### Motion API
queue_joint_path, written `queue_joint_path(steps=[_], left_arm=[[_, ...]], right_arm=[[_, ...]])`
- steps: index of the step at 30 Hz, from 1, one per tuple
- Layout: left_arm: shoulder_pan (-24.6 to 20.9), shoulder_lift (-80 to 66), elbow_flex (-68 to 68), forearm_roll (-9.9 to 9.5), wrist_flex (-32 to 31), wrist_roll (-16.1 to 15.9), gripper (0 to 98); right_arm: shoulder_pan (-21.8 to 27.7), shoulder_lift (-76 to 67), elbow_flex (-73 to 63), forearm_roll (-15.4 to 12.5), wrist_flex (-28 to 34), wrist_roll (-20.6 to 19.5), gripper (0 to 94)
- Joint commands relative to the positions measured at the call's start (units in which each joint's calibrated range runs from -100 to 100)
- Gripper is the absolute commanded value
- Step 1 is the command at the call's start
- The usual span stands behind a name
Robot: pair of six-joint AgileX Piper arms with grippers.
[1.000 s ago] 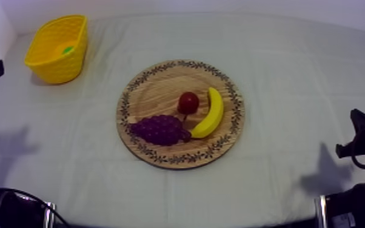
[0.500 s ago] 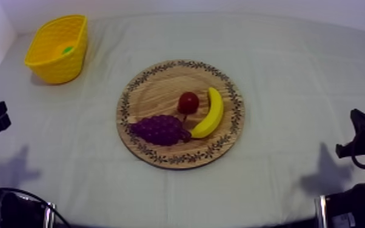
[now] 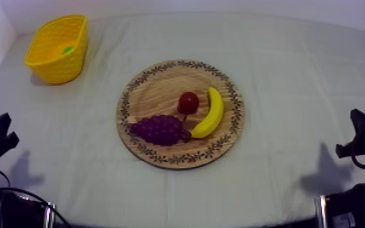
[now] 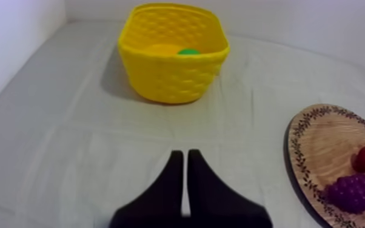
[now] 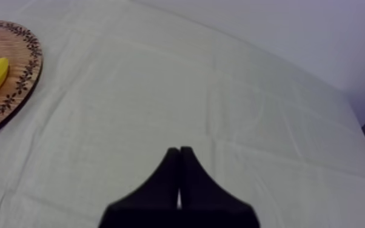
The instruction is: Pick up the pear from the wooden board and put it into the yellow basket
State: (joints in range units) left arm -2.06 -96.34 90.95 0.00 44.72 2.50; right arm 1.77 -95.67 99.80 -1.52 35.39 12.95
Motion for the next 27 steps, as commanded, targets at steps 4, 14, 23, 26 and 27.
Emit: queue_joint_path(steps=[4,14,23,26,27], left_arm=[[0.1,-2.7,4.5,-0.62,-1.8,0.2,0.0],[0.0,-3.4,7.9,-1.64,-9.1,5.4,0.0],[0.0,-3.4,8.5,-1.78,-10.8,7.3,0.0],[0.0,-3.4,8.5,-1.78,-10.8,7.4,0.0],[0.0,-3.4,8.5,-1.78,-10.8,7.4,0.0]], right_arm=[[0.0,0.0,0.0,0.0,0.0,0.0,0.4],[0.0,0.0,0.0,0.0,0.0,0.0,0.4],[0.0,0.0,0.0,0.0,0.0,0.0,0.4],[0.0,0.0,0.0,0.0,0.0,0.0,0.4],[0.0,0.0,0.0,0.0,0.0,0.0,0.4]])
